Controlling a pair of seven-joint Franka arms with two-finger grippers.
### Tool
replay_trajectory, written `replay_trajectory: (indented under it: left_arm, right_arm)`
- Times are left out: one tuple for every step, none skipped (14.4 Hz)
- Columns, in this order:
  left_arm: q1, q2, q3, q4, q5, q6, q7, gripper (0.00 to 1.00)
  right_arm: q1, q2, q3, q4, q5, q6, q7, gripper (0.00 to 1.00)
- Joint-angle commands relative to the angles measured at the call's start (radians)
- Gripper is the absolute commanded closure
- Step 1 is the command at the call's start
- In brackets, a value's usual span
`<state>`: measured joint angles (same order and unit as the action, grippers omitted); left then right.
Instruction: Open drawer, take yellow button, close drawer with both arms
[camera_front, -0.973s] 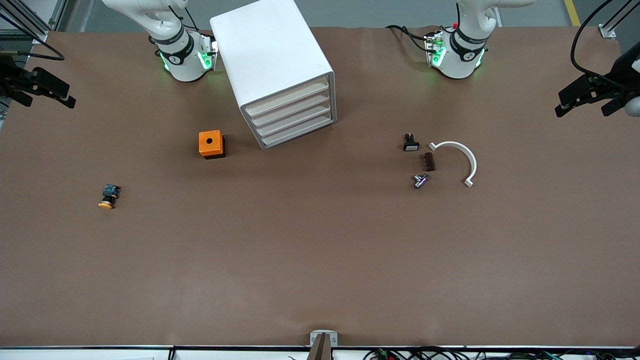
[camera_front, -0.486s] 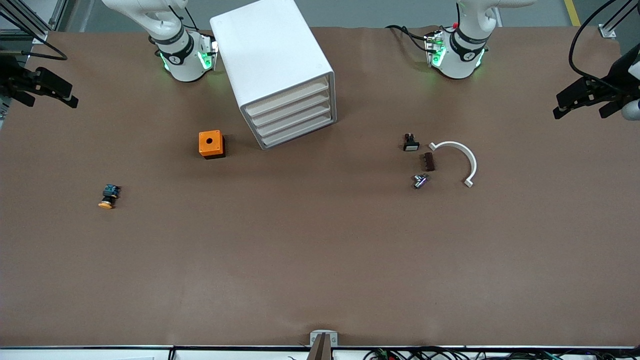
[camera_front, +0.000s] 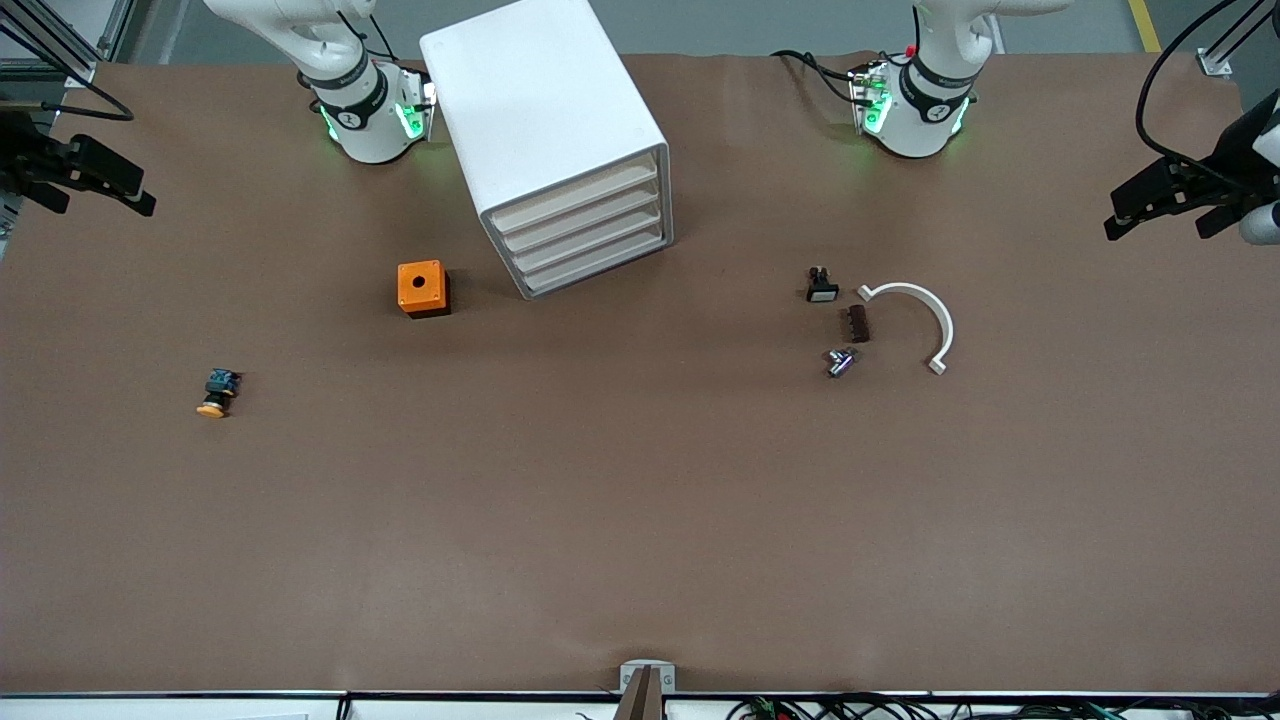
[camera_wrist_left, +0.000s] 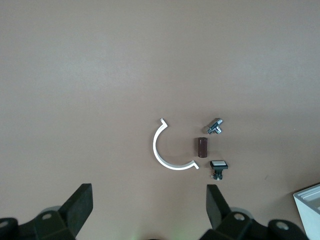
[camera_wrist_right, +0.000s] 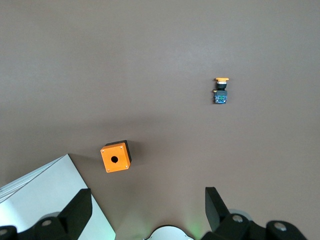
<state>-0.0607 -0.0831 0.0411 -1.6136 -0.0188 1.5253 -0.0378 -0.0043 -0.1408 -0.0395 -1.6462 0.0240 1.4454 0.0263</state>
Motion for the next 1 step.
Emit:
replay_trajectory:
  left_arm:
    - [-0.011,-0.003,0.002,0.006,0.022,-0.016,0.015,0.0]
  right_arm:
    - [-0.003,-0.011,0.0,-0.012,-0.009,0.006,-0.002,0.0]
